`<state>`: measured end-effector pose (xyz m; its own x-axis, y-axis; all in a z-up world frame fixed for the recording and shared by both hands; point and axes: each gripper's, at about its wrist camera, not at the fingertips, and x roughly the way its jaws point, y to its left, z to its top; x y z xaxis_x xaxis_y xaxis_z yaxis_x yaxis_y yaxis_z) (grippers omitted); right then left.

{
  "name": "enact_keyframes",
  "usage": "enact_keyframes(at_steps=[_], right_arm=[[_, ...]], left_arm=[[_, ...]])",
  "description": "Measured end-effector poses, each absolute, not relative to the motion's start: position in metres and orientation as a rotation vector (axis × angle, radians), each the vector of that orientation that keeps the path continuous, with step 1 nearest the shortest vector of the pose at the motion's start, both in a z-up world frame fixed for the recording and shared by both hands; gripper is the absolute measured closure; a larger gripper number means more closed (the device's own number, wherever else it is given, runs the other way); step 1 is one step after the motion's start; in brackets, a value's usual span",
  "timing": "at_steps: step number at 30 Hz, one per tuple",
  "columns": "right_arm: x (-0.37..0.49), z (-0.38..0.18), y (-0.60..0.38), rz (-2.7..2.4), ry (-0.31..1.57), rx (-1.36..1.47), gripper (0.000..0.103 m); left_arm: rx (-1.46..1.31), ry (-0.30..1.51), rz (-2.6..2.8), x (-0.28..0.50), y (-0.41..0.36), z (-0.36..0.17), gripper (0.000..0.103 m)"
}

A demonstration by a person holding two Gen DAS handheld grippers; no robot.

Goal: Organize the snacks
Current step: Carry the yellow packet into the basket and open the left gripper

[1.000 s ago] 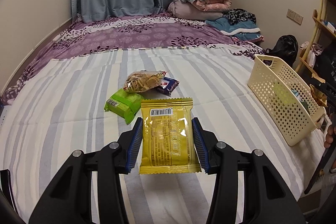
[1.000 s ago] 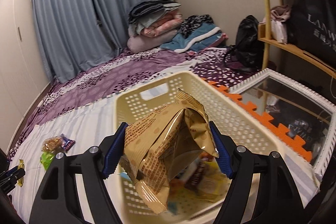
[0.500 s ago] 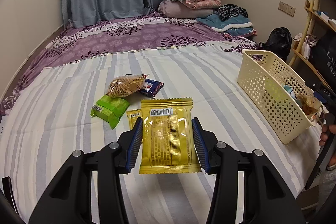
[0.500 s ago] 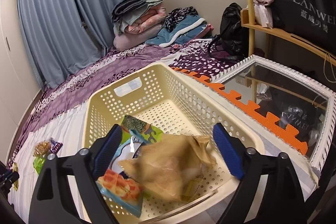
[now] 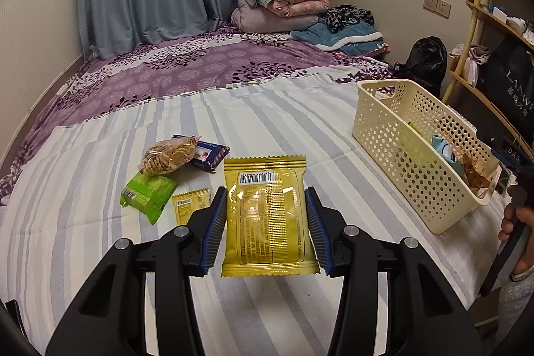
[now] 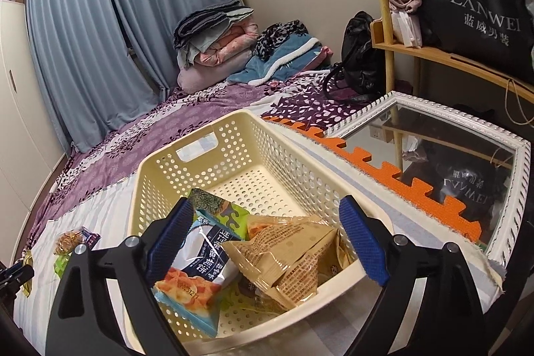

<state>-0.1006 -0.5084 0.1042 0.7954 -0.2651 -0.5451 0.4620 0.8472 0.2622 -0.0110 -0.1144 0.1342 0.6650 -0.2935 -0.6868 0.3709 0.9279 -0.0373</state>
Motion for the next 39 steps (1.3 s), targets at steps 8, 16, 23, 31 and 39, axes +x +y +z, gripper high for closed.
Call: enact_keyframes(at_steps=[8,16,23,31,39], right_arm=[[-0.106,0.105,-0.512,-0.392,0.501,0.417,0.015],[-0.111,0.103,-0.518,-0.402,0.497,0.42,0.015],[-0.116,0.103,-0.523,-0.41,0.485,0.425,0.015],[-0.119,0.104,-0.528,-0.412,0.469,0.443,0.015],[-0.123,0.108,-0.536,-0.437,0.444,0.459,0.015]], left_arm=[[0.154,0.73,-0.481,-0.013,-0.163,0.145,0.055],[0.176,0.713,-0.633,-0.021,-0.223,0.156,0.055],[0.159,0.732,-0.725,-0.024,-0.264,0.157,0.055],[0.18,0.7,-0.806,-0.031,-0.306,0.162,0.055],[0.094,0.685,-0.934,-0.036,-0.328,0.162,0.008]])
